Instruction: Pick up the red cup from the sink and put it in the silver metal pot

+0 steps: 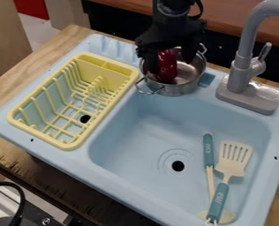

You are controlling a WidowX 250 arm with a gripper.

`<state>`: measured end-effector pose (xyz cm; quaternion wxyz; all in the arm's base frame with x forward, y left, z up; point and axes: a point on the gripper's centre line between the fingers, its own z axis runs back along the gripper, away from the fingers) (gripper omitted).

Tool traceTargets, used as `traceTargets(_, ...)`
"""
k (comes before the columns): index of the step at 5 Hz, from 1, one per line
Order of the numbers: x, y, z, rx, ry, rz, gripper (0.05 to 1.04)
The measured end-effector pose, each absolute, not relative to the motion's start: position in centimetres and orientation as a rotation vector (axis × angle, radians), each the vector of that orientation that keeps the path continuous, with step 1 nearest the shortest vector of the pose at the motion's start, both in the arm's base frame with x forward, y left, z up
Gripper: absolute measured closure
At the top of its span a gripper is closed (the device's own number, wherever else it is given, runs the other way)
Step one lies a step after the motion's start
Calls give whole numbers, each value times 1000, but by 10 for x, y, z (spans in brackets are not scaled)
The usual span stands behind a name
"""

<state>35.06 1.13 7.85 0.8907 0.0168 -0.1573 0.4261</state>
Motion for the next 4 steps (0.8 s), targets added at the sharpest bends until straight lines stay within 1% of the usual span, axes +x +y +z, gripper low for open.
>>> traceTargets(1,349,11,78,38,-313,885,85)
traceTargets(2,348,12,87,21,-323,895,85)
traceTargets(3,345,15,102,31,-352,890,85)
traceTargets(4,340,17,113,47,-361,861,85)
